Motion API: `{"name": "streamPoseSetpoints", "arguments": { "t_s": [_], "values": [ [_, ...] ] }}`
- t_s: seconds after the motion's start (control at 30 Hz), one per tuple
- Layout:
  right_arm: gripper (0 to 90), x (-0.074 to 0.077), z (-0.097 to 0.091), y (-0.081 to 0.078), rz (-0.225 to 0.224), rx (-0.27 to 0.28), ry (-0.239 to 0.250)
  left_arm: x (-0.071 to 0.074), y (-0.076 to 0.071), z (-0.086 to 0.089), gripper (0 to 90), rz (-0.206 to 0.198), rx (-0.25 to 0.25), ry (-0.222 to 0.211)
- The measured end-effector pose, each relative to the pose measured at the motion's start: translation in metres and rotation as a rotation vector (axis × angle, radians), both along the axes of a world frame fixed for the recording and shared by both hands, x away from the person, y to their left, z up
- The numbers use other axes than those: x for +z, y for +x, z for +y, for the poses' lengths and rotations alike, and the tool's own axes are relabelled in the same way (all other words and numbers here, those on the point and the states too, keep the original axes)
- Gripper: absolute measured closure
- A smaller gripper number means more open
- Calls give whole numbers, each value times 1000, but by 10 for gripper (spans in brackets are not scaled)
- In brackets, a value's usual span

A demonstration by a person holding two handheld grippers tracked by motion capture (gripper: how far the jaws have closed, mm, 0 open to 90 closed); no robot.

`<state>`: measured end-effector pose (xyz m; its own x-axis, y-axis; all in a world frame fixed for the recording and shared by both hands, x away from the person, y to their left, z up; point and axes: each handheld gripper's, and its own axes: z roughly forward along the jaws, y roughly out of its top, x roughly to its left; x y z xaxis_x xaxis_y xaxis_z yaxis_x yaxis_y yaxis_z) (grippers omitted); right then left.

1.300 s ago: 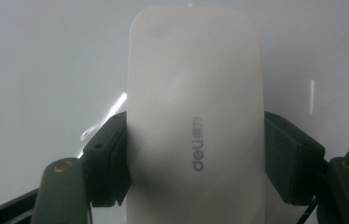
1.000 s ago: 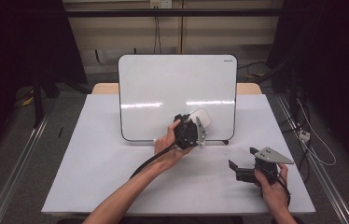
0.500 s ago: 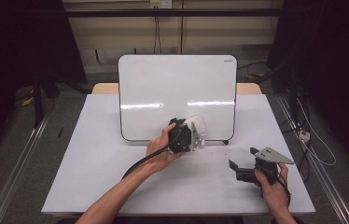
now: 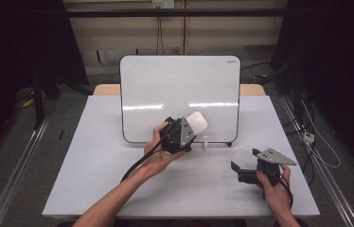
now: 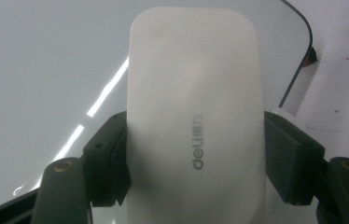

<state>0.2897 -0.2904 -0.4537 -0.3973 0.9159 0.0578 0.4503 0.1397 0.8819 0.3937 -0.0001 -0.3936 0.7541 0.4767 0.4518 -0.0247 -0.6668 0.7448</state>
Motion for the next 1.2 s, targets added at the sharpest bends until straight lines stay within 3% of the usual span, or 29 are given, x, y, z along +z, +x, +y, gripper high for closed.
{"name": "streamPoseSetpoints", "arguments": {
  "t_s": [0.53,0.93,1.2],
  "values": [
    [35,2,0,0,-15,2,0,18,12,55,312,87,140,-195],
    [34,1,1,2,-13,4,-7,25,10,87,312,60,189,-204],
    [35,-1,-1,2,-9,7,-9,26,9,116,312,55,255,-197]
  ]
}}
